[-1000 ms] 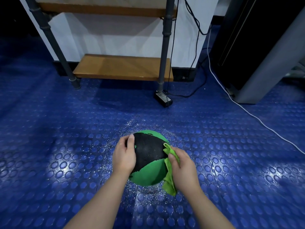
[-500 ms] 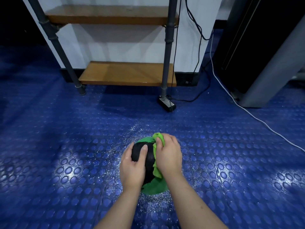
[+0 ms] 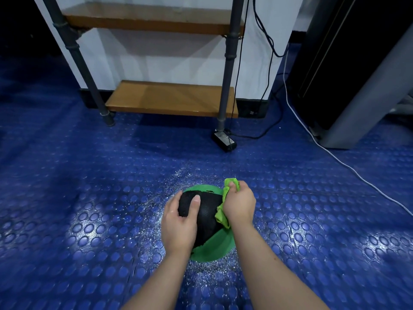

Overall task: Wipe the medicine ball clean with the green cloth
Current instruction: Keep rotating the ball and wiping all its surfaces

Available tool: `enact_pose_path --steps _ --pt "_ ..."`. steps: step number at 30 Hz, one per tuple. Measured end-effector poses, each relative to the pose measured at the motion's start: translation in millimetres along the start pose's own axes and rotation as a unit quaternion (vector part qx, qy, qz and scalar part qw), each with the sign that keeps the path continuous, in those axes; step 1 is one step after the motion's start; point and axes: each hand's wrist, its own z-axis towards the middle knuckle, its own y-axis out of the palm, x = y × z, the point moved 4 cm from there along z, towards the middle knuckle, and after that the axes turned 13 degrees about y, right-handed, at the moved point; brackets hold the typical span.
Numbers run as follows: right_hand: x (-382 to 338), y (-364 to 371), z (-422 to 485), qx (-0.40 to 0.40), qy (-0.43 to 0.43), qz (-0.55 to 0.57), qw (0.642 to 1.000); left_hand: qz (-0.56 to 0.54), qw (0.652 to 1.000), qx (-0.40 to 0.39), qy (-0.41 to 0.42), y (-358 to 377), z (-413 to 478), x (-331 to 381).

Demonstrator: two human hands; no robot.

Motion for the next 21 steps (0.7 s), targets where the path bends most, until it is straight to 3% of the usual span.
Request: enact_pose_path --steps 9,14,16,18,21 --pt "22.8 -13.5 29.7 0.036 0.023 0.007 0.999 -0.067 0.998 -0.002 -0.012 -9.4 -4.6 -14.1" --pt "54.4 -29.7 43.4 0.032 0.110 0.167 0.979 -0.103 0.995 -0.008 -0.012 -13.2 -5.0 -16.9" --pt "39.2 -33.5 26.8 0.024 0.063 0.197 0.978 -0.103 0.994 -0.017 -0.015 -10.3 -1.9 -16.6" --pt "15.9 -27.7 -5.2 -0.009 -0.038 0.178 0.983 -0.089 0.996 -0.019 -0.015 -8.4 0.7 -16.5" --pt "-1.2 0.1 -55.4 -0.029 -0.187 -0.071 0.979 -0.070 0.997 -0.013 -0.005 -9.9 1.1 -15.1"
